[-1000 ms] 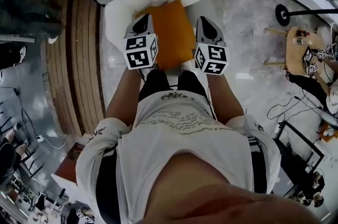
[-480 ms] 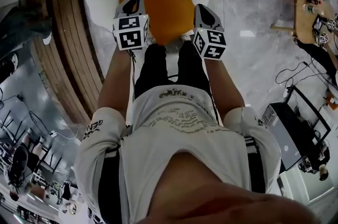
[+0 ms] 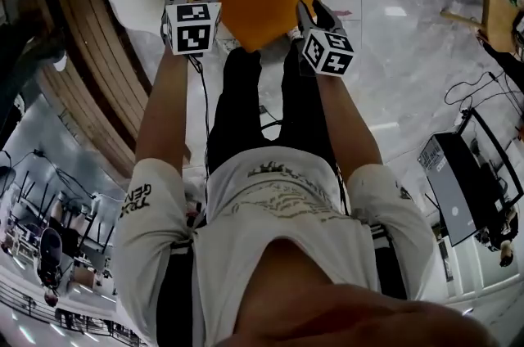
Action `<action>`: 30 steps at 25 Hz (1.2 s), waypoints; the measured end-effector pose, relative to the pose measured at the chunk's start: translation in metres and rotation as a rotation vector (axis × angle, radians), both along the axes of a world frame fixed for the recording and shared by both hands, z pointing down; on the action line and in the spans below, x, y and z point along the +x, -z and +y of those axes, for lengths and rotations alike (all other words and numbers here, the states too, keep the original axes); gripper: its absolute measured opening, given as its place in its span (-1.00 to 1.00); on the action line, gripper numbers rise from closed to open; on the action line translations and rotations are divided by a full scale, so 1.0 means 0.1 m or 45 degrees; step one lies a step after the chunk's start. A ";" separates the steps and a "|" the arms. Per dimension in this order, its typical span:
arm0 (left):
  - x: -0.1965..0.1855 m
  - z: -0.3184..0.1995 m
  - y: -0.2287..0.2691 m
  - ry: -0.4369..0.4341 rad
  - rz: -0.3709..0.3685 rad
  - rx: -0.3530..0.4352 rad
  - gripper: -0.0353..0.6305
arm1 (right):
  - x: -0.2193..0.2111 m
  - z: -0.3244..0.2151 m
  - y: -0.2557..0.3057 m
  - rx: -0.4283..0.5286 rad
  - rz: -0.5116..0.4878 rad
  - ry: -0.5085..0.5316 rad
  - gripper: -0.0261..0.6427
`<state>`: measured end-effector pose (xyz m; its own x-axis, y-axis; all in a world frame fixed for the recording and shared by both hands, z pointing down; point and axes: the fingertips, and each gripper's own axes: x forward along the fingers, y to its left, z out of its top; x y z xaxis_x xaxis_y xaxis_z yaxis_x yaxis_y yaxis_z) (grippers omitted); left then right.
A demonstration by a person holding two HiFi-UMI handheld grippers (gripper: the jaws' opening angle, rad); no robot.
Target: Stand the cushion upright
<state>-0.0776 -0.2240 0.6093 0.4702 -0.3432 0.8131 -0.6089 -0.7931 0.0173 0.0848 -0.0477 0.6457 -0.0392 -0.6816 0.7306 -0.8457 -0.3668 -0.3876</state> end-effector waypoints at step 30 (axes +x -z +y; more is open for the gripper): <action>0.03 -0.48 -2.66 -0.528 -0.739 -0.027 -0.02 | -0.49 1.27 -3.00 -0.355 -0.705 -0.558 -0.15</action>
